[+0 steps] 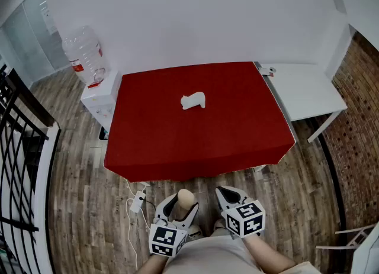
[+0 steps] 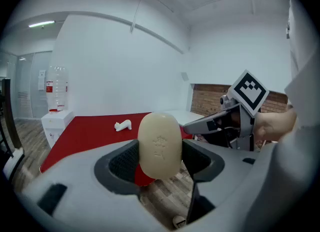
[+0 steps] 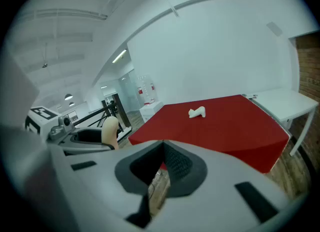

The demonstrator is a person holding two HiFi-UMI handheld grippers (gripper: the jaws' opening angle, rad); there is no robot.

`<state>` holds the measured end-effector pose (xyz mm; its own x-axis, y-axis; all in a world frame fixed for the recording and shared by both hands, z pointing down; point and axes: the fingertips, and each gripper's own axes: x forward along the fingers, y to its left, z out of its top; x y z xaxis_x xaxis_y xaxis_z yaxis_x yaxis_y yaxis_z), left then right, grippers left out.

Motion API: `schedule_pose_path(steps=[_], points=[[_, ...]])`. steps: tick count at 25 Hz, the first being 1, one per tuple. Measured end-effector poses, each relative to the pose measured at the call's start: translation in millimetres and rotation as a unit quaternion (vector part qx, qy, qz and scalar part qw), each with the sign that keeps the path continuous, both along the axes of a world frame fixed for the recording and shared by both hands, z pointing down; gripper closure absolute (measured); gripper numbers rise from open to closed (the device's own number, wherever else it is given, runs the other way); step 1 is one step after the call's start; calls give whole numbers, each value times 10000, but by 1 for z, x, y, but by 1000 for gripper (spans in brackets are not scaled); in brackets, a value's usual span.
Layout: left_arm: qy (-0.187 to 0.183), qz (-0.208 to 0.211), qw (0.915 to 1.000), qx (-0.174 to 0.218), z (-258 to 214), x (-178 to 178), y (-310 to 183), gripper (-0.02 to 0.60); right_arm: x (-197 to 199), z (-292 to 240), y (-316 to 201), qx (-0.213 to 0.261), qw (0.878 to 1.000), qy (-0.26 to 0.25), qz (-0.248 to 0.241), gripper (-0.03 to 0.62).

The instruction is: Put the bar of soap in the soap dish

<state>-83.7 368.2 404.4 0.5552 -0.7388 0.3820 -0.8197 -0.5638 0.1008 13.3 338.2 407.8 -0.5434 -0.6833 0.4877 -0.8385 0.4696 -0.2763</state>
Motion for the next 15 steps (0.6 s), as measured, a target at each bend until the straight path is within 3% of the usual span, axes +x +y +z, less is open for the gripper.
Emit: schedule_pose_path(steps=[8,15], points=[[23,67,10000,-7,4,-22,-20,304,-18,2,-20,31,9999,-67,95,589],[46,-54,10000,-54,18,-25,-86,304,-23,11,-90,78,9999,-95,-47,589]])
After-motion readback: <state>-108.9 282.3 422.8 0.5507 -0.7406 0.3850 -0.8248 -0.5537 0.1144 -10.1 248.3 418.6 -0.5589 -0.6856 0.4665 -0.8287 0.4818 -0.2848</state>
